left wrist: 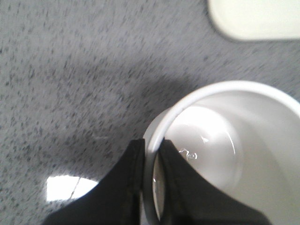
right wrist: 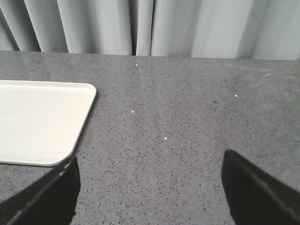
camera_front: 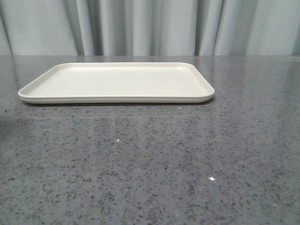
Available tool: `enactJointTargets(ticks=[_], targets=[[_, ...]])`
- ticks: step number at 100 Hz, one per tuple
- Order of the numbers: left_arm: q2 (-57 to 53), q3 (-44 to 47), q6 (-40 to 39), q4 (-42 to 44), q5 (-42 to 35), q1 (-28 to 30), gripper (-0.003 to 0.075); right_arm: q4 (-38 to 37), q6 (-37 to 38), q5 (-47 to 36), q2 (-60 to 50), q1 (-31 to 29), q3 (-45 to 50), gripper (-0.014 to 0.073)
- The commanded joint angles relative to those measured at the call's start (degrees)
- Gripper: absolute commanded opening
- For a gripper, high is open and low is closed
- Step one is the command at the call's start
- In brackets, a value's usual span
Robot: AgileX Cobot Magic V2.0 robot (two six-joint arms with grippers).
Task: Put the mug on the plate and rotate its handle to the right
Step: 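Lift the white mug with the left gripper and carry it over the tray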
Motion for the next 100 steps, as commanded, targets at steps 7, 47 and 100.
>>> enactJointTargets(ticks=[7, 47, 100], targets=[[-0.24, -7.30, -0.25, -7.86, -2.42, 0.17, -0.0020, 0.08, -0.32, -4.61, 0.98, -0.25, -1.80, 0.0614], [11.61, -21.37, -1.07, -12.20, -5.85, -5.24, -0.0020, 0.08, -0.32, -4.61, 0.98, -0.25, -1.80, 0.0614], [36.81, -40.22, -13.68, -2.16, -6.72, -19.09, -0.0020, 0.08, -0.32, -4.61, 0.98, -0.25, -1.80, 0.0614]])
